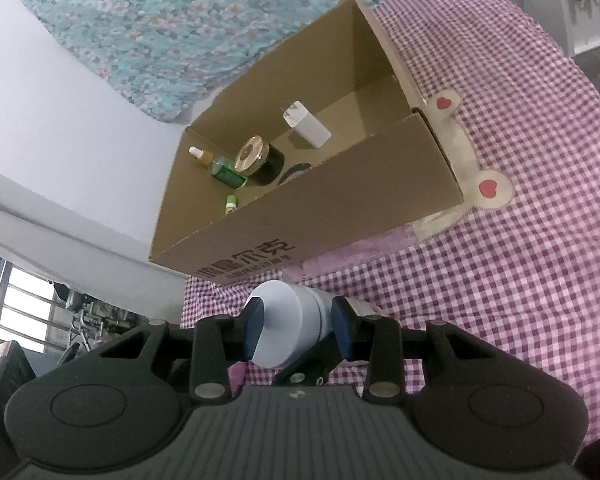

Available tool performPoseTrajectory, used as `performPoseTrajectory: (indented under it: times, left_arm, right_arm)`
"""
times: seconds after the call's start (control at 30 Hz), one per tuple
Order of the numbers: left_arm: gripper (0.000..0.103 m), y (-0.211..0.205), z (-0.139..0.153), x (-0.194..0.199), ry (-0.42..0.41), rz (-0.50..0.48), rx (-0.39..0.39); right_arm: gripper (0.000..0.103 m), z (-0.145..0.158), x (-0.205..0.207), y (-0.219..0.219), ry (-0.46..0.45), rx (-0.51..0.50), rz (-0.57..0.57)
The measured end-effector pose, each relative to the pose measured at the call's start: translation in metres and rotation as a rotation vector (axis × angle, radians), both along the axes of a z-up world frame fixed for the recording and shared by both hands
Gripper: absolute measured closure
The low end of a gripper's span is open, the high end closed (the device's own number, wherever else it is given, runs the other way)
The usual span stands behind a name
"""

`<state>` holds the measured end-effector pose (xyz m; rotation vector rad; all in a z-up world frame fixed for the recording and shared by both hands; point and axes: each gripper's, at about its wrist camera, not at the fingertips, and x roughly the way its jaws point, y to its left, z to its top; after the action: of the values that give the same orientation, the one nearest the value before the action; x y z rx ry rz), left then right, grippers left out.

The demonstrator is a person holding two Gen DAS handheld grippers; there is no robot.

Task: Organize rigid objects
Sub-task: 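Lift the white supplement bottle off the table with the right tool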

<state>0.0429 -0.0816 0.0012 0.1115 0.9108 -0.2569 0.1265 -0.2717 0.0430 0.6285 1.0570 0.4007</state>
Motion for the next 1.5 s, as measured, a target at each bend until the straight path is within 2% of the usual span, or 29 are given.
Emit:
performPoseTrajectory:
  times: [0.53,1.13,1.5]
  left_arm:
    - [0.050,-0.007,-0.004,0.006,0.012,-0.030,0.032]
    - [0.051,-0.014,-0.005,0.013,0.062,0.004,0.047]
    - [0.051,-0.013,-0.002,0.012,0.066,0.009,0.044]
  right_arm:
    - [0.062,-0.001,0.001,-0.004,0.009,0.011,-0.014]
    - [0.061,0.000,0.001,-0.004,0.021,0.022,-0.019]
    - [0.061,0.001,0.000,-0.004,0.016,0.021,-0.017]
